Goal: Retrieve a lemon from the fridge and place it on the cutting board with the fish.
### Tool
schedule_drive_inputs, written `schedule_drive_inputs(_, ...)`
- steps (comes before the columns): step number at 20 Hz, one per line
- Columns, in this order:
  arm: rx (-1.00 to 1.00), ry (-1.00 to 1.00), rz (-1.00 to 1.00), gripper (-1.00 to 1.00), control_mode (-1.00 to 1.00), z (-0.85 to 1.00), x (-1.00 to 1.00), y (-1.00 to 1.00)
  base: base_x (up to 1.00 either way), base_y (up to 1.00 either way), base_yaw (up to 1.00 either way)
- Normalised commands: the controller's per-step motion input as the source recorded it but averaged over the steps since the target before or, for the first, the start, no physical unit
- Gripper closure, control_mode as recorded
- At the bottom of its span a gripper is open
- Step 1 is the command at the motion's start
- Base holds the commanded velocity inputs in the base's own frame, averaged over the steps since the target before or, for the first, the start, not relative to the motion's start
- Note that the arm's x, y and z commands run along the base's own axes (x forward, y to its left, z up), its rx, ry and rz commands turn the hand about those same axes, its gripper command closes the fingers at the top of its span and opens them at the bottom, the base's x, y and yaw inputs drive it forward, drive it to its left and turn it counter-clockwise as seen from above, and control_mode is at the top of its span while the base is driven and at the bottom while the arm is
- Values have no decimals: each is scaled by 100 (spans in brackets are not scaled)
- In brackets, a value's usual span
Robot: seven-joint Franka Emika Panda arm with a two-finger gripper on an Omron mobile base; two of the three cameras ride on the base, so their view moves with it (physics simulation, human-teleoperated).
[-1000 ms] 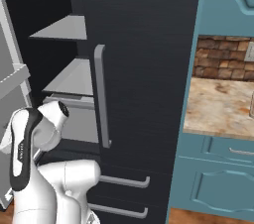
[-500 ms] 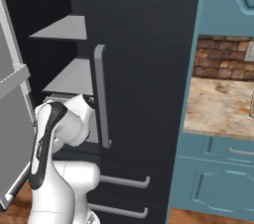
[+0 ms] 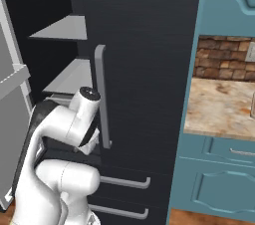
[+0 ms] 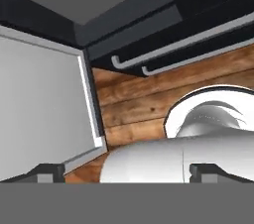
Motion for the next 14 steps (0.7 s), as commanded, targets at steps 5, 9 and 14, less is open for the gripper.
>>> schedule_drive_inputs(5, -59, -53, 21, -100, -100, 11, 0, -31, 0, 0, 0)
schedule_drive_inputs(9, -35, -49, 6, -100, -100, 18, -12, 4, 0, 0, 0)
schedule_drive_inputs(14, -17, -47, -1, -100, -100, 20, -1, -3, 0, 0, 0)
